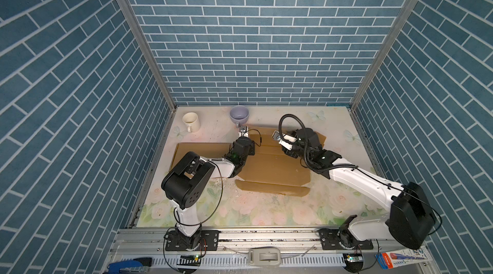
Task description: Fold the paper box
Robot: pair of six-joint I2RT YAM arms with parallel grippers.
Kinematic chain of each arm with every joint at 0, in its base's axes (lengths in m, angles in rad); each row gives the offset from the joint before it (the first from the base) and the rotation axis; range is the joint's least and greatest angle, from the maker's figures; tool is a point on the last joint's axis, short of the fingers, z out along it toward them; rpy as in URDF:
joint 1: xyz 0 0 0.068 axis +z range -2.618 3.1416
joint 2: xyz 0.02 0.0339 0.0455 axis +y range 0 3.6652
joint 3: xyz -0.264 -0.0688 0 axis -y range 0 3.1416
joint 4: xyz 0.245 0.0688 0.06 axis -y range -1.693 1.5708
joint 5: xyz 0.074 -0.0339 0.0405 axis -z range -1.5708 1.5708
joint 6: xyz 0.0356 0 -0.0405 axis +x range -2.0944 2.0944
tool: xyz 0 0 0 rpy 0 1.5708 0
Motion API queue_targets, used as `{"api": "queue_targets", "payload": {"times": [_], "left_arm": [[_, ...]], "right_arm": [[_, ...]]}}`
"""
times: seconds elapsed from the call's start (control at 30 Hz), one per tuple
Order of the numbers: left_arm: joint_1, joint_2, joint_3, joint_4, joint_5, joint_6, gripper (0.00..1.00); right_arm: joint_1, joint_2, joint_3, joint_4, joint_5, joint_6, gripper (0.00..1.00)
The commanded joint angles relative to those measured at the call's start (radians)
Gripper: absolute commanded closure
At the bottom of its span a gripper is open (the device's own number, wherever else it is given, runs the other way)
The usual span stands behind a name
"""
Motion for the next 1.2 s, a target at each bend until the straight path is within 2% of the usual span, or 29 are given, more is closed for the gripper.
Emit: {"api": "queue_targets", "payload": {"times": [0.0,0.1,0.17,0.27,0.37,0.57,0.7,0.83,0.97,1.17], "left_arm": [[-0.034,-0.015,-0.052,0.017,-0.075,0.002,1.00],[-0.071,-0.025,-0.069,0.024,-0.130,0.007,1.00],[-0.087,-0.031,-0.071,0.021,-0.152,0.014,1.00],[-0.095,-0.038,-0.056,-0.019,-0.175,0.018,1.00],[-0.095,-0.036,-0.037,-0.048,-0.176,0.042,1.00],[-0.095,-0.032,-0.007,-0.079,-0.158,0.057,1.00],[-0.095,-0.026,-0.002,-0.086,-0.154,0.058,1.00],[-0.095,-0.020,0.014,-0.106,-0.142,0.061,1.00],[-0.094,-0.008,0.030,-0.111,-0.133,0.059,1.00],[-0.093,0.000,0.044,-0.122,-0.122,0.069,1.00]], "right_arm": [[-0.064,-0.084,0.039,-0.112,-0.099,0.373,0.41],[-0.144,-0.128,0.073,-0.217,-0.043,0.670,0.35],[-0.232,-0.122,0.135,-0.363,-0.045,0.873,0.36],[-0.362,-0.083,0.214,-0.547,-0.176,1.085,0.41],[-0.412,-0.051,0.235,-0.575,-0.312,1.197,0.45],[-0.412,0.043,0.292,-0.575,-0.382,1.247,0.44],[-0.413,0.135,0.341,-0.584,-0.406,1.237,0.38],[-0.407,0.195,0.358,-0.556,-0.456,1.255,0.38],[-0.392,0.243,0.357,-0.501,-0.527,1.286,0.47],[-0.395,0.253,0.317,-0.410,-0.606,1.316,0.73]]}}
